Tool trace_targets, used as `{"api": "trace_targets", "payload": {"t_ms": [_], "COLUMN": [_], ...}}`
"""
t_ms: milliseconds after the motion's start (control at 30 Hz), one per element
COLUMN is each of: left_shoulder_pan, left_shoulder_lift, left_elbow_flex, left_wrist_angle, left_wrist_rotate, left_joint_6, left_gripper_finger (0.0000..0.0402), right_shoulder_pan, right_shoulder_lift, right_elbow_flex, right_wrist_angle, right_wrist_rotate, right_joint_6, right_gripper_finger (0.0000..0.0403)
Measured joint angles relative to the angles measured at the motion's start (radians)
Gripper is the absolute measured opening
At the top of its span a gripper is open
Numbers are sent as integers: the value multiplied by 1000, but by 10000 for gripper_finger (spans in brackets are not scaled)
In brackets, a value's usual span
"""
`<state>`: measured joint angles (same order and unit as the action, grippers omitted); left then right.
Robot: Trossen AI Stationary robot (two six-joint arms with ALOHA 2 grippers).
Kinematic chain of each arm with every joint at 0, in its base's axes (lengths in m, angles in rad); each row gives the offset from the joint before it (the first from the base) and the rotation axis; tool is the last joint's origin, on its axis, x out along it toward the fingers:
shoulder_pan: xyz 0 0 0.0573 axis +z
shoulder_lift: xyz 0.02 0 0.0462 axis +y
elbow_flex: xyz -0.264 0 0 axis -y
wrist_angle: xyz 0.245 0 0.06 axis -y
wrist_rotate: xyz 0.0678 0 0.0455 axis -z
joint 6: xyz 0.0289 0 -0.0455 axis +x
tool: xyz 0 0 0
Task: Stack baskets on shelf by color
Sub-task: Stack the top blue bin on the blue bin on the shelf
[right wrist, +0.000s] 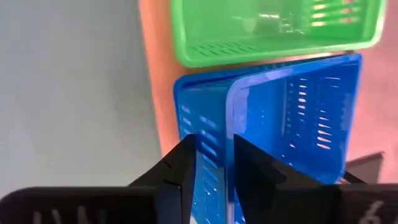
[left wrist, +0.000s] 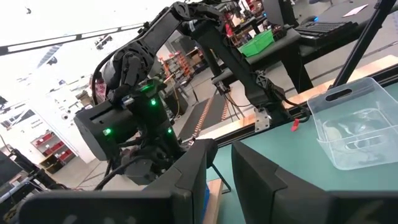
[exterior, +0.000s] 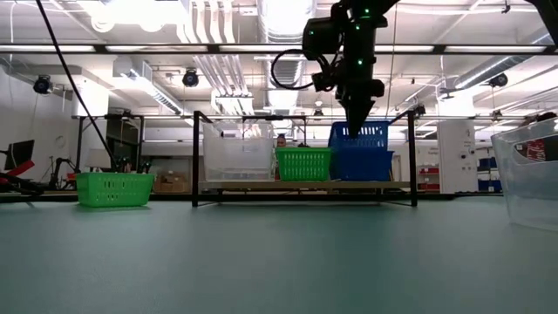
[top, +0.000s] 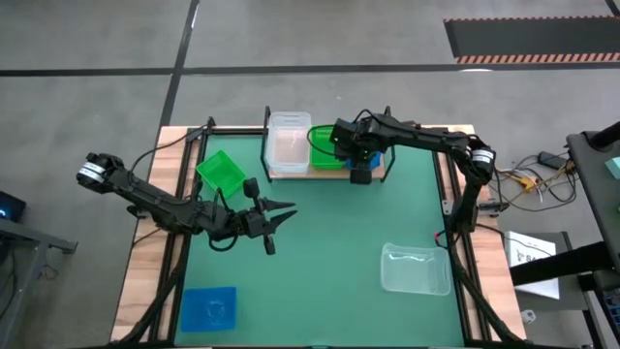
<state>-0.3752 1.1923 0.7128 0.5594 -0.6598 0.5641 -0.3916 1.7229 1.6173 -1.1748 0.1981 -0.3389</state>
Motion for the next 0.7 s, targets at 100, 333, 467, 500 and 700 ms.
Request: {"api": "trace_targets", "payload": {"t_ms": [100,333,467,500,700], "left_shoulder_pan": [0,0,0,0,0], "left_shoulder_lift": [0,0,0,0,0], "left_elbow_flex": [0,0,0,0,0], "left_wrist_angle": [0,0,0,0,0], "left_wrist_rotate": [0,0,0,0,0], "left_joint_6": [0,-1,-1,-1,0], "left_gripper_finger": [60,60,60,60,60], "right_shoulder_pan": [0,3,3,3,3], "right_shoulder_lift": [-4,-42,-67,-68,-51], "right_elbow_flex": [0,8,8,8,-3], "right_wrist_angle": [-2,-32,-31,-31,-12], "right_wrist_rotate": [12,13,13,12,5], "right_joint_6": [-2,-1,-2,-3,-30], "right_gripper_finger": [96,95,71,62,13]}}
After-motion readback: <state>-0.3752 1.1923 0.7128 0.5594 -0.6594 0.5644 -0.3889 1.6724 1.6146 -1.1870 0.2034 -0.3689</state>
